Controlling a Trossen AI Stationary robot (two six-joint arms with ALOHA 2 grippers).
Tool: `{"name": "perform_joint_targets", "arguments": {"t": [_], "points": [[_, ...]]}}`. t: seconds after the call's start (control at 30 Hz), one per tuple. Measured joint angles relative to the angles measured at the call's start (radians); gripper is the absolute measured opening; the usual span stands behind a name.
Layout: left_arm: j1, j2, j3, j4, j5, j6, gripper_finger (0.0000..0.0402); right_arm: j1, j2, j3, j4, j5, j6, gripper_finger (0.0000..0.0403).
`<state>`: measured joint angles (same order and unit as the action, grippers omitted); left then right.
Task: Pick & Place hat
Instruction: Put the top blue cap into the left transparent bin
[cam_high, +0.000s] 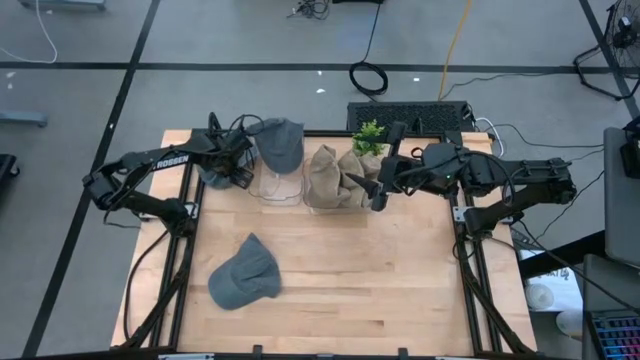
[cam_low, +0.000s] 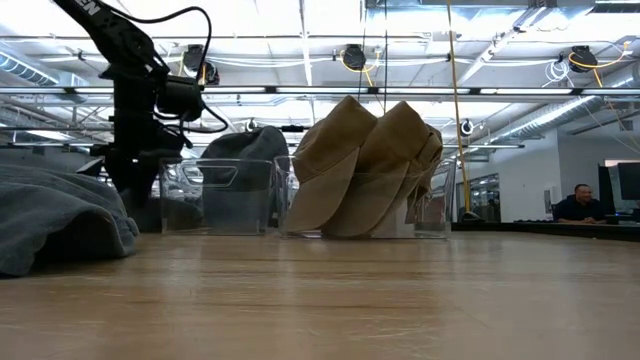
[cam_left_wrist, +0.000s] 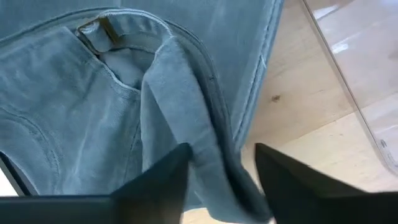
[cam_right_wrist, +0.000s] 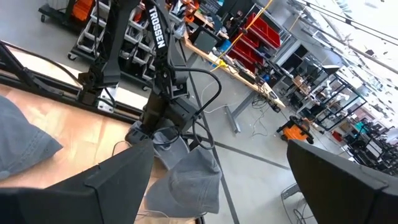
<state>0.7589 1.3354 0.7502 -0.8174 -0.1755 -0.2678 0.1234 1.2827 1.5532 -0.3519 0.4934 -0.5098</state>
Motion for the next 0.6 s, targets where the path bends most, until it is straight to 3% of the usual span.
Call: {"name": "perform_joint_targets", "arguments": {"t": [0.23,0.43,0.6], "points": [[-0.001,0.0,0.034,-0.088,0.049,0.032,0.0025,0.0,0.0,0.0,0.003,0.0,-0.007,0.0359],[0.0,-0.005,0.12,-0.191,0.053,0.007,0.0016,0.0,0.0,0.0,0.003,0.0,-0.003,0.0359],[0.0,-0.013,0.262,-0.326,0.07,-0.013,0.0011,0.0,0.0,0.0,0.003,0.0,0.0,0.0359]]}}
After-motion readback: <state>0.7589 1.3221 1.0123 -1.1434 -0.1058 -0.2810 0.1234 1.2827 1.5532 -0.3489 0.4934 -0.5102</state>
